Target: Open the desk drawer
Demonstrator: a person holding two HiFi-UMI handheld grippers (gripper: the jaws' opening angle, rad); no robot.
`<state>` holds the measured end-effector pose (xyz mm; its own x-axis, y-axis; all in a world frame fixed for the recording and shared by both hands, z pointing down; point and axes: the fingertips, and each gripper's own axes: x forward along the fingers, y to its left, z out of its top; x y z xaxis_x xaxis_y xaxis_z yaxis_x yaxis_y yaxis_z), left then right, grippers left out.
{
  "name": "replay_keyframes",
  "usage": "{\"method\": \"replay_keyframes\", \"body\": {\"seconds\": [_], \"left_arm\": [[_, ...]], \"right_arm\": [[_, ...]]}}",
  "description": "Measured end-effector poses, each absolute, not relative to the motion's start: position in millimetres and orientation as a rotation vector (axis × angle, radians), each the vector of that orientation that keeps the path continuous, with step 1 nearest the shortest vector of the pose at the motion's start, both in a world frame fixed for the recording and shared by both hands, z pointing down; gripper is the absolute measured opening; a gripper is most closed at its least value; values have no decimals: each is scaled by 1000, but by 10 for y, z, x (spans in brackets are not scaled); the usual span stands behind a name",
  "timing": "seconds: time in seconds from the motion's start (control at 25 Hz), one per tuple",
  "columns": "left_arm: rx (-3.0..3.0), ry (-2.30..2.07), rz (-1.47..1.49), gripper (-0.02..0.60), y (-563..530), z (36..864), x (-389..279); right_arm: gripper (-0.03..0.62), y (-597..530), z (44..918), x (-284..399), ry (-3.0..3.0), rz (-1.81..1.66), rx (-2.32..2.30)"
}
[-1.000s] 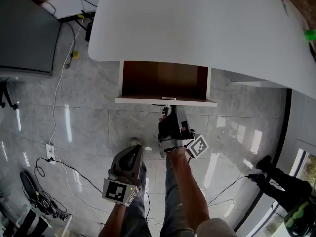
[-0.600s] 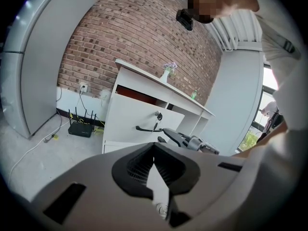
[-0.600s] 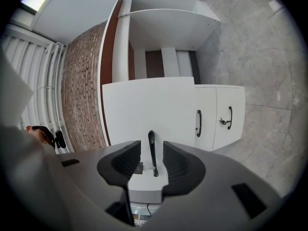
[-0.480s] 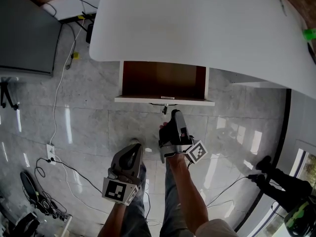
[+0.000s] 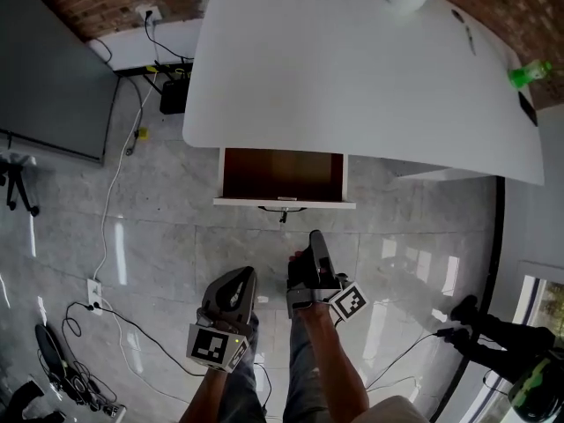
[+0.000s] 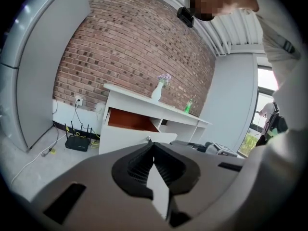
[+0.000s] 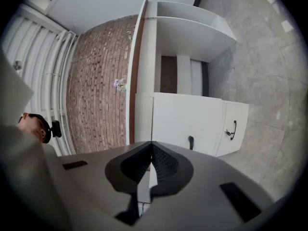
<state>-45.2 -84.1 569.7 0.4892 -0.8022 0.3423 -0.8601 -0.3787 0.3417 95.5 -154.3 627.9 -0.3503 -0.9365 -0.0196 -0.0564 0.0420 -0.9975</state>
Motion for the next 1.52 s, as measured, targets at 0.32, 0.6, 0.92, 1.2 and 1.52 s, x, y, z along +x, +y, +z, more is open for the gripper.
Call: {"method": "replay_keyframes", "body": {"seconds": [0.32,0.6,0.92,1.2,1.52], "left_arm": [[2316,-1397,137,12,-852,4945,-602],[2355,-1421,148,12,-806,4348,-794],[2444,-1375,175,12,-488,3629,-777],[2538,-1348,149,12,-210,2991,-998],[2611,-1319,135,12,-109,2672,-1044]], "right_arm": [[17,-1420,5367,761,2102,-1249,-1290],[17,-1305,4450,650,2686,-632,-1594],[17,-825,3445,474,2943,-137,-1654],[17,-378,3026,153,2922,-141,-1665],[17,-290,2573,-52,2880,-100,-1625]]}}
